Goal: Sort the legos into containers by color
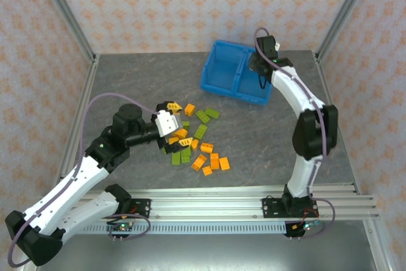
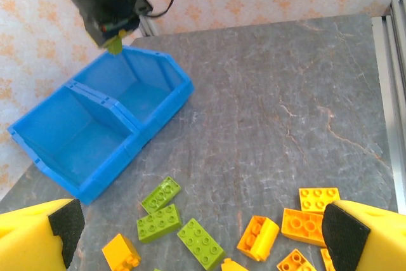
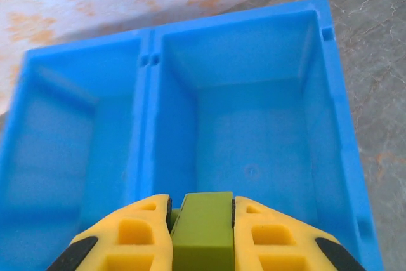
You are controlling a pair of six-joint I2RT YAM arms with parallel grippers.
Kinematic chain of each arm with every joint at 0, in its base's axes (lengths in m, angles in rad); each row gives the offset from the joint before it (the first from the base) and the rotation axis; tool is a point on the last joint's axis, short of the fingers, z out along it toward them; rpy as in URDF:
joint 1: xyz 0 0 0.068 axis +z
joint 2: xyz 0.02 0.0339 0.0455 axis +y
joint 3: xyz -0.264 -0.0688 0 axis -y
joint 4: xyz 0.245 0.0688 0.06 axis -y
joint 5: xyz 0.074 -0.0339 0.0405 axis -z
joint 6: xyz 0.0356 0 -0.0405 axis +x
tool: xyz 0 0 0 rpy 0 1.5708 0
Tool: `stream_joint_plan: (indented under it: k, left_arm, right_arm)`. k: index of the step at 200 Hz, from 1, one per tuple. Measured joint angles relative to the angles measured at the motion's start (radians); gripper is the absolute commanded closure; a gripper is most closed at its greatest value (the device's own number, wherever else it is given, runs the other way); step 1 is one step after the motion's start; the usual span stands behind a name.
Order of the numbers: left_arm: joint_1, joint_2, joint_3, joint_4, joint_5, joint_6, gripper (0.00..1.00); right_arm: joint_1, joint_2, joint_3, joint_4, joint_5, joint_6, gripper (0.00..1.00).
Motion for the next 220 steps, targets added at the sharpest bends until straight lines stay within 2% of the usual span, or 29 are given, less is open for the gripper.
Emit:
stream_joint_plan:
  k: [37,61,67,75,133,155,181,201,220]
  left_arm:
    - [0.000,0.053,-0.024,0.054,-0.006,0.021,0.00]
    - [0.000,0.064,-0.048,0.063,-0.011,0.029,0.00]
    - [0.000,0.066,-0.053,0.065,-0.012,0.030,0.00]
    - [0.000,0.066,-0.060,0.073,-0.014,0.032,0.00]
    - [-0.014,0.061,-0.080,0.057,-0.054,0.109,0.00]
    - [-0.020,0.047,-0.087,0.046,-0.063,0.138,0.00]
    - [-0.032,0.038,-0.090,0.018,-0.074,0.174,0.00]
    - [-0.033,0.036,-0.095,-0.001,-0.082,0.199,0.00]
    - [-0.040,0.034,-0.095,-0.023,-0.085,0.217,0.00]
  right_arm:
    - [-0.040,0.311,0.280,-0.081,-0.021,0.008,0.80]
    - [-0.043,0.447,0.457,-0.164,-0.022,0.007,0.68]
    - [-0.043,0.461,0.479,-0.180,-0.021,0.006,0.61]
    - [-0.042,0.470,0.501,-0.200,-0.019,0.009,0.56]
    - [-0.042,0.440,0.534,-0.266,-0.011,0.004,0.57]
    - [-0.040,0.332,0.441,-0.262,-0.032,0.001,0.57]
    - [-0.015,0.044,0.113,-0.194,-0.090,-0.003,0.55]
    - [0.089,-0.201,-0.147,-0.124,-0.115,-0.014,0.54]
    - [0.245,-0.334,-0.319,-0.064,-0.146,-0.017,0.53]
